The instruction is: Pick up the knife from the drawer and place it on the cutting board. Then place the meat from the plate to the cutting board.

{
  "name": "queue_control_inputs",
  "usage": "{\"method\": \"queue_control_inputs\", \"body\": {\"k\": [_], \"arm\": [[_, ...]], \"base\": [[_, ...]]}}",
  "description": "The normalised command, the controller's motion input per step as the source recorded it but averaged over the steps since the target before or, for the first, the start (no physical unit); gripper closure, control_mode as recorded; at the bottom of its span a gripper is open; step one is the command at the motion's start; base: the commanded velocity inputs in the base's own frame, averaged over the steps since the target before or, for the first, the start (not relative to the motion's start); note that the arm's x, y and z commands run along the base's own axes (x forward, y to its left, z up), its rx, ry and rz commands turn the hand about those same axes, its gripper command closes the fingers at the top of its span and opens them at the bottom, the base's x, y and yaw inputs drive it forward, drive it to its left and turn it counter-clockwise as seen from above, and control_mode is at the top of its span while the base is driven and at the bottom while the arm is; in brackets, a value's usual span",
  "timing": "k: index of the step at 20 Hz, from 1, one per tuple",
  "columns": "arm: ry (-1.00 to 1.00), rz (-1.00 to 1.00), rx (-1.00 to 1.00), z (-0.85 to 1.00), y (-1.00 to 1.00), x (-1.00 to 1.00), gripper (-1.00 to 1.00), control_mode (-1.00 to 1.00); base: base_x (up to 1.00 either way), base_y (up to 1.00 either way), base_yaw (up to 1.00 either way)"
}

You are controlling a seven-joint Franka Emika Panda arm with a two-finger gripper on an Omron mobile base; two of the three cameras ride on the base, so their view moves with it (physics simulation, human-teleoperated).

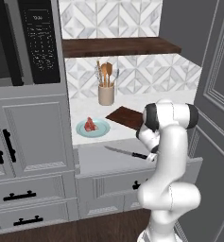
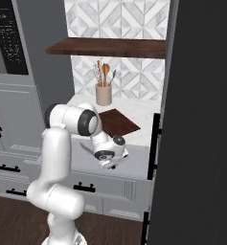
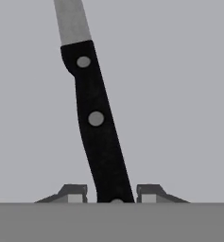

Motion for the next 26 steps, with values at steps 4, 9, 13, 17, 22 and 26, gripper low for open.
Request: {"method": "queue_control_inputs", "body": {"k": [4,9,13,17,22,26], "arm": [[0.0,0.52,0.0,0.11,0.0,0.01,1.0,-1.0],[0.0,0.44,-0.02,0.47,0.0,-0.07,1.0,-1.0],[0.0,0.24,-0.03,1.0,0.17,-0.07,1.0,-1.0],[0.0,0.21,-0.05,1.0,0.16,-0.02,1.0,-1.0],[-0.04,0.05,-0.03,0.87,0.01,0.1,1.0,-1.0],[-0.09,-0.08,-0.04,0.28,0.0,0.24,1.0,-1.0]], "base": [[0.0,0.0,0.0],[0.0,0.0,0.0],[0.0,0.0,0.0],[0.0,0.0,0.0],[0.0,0.0,0.0],[0.0,0.0,0.0]]}}
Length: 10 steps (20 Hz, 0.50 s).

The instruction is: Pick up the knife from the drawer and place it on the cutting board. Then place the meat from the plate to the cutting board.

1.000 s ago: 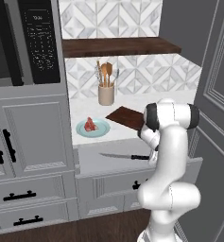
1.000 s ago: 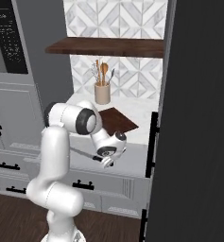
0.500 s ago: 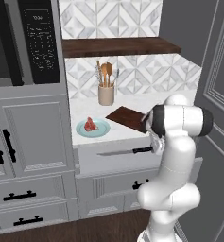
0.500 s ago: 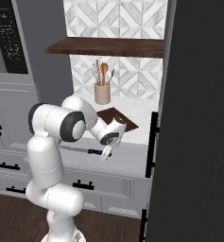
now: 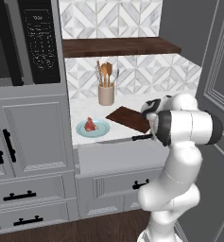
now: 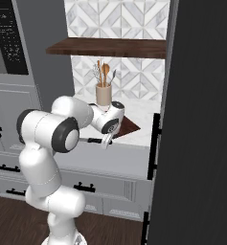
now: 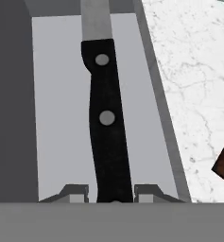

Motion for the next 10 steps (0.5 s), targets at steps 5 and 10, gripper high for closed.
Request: {"method": "queue_control_inputs", "body": {"k": [5,10], "arm": [[-0.19,-0.11,-0.06,0.43,0.0,0.2,1.0,-1.0],[-0.24,-0.07,-0.01,0.43,-0.01,0.01,1.0,-1.0]], "base": [[0.0,0.0,0.0],[0.0,0.0,0.0]]}}
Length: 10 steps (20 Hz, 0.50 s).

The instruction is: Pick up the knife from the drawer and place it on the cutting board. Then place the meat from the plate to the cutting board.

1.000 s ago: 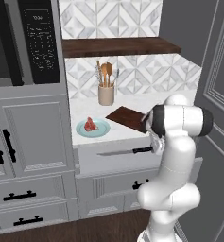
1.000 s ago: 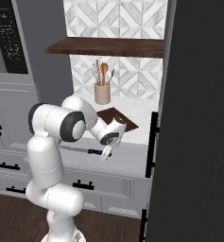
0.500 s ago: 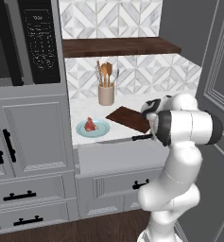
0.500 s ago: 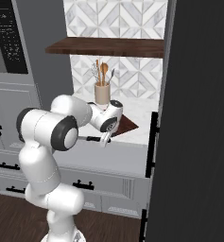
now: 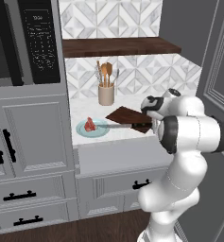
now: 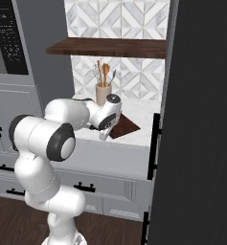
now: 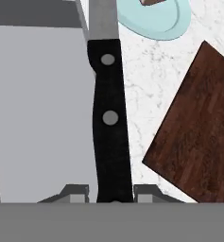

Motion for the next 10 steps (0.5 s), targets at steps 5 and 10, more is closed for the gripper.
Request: {"method": "queue_control_inputs", "body": {"k": [5,10], "arm": [[-0.26,-0.09,-0.02,0.28,-0.14,0.02,1.0,-1.0],[-0.06,-0.14,-0.03,0.05,-0.22,0.39,1.0,-1.0]], "base": [[0.0,0.0,0.0],[0.0,0.0,0.0]]}}
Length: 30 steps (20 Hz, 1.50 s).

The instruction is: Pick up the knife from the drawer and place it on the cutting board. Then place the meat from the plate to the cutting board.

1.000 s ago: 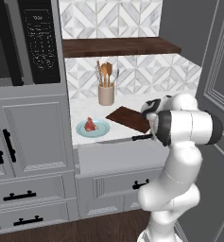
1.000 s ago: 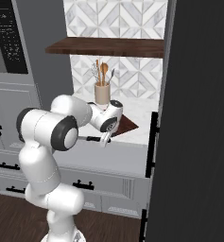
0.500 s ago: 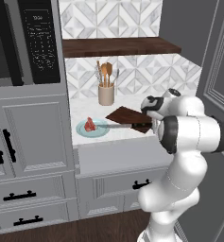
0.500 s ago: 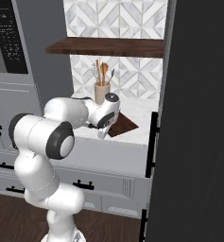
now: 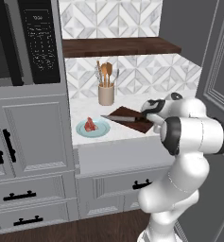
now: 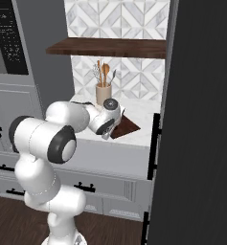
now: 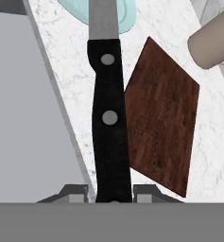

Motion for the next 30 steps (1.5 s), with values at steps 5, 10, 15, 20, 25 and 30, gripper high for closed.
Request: {"method": "queue_control_inputs", "body": {"k": [5,10,15,20,25,30], "arm": [[0.0,-0.15,0.0,0.0,-0.2,0.54,1.0,-1.0],[0.0,-0.12,0.0,0.0,-0.32,0.22,1.0,-1.0],[0.06,-0.06,0.0,-0.19,-0.14,0.14,1.0,-1.0],[0.04,-0.01,0.0,-0.18,0.0,0.36,1.0,-1.0],[0.0,0.0,0.0,-0.12,0.0,0.38,1.0,-1.0],[0.02,0.0,0.0,-0.34,0.0,0.22,1.0,-1.0]], "base": [[0.0,0.0,0.0],[0.0,0.0,0.0],[0.0,0.0,0.0],[0.0,0.0,0.0],[0.0,0.0,0.0],[0.0,0.0,0.0]]}}
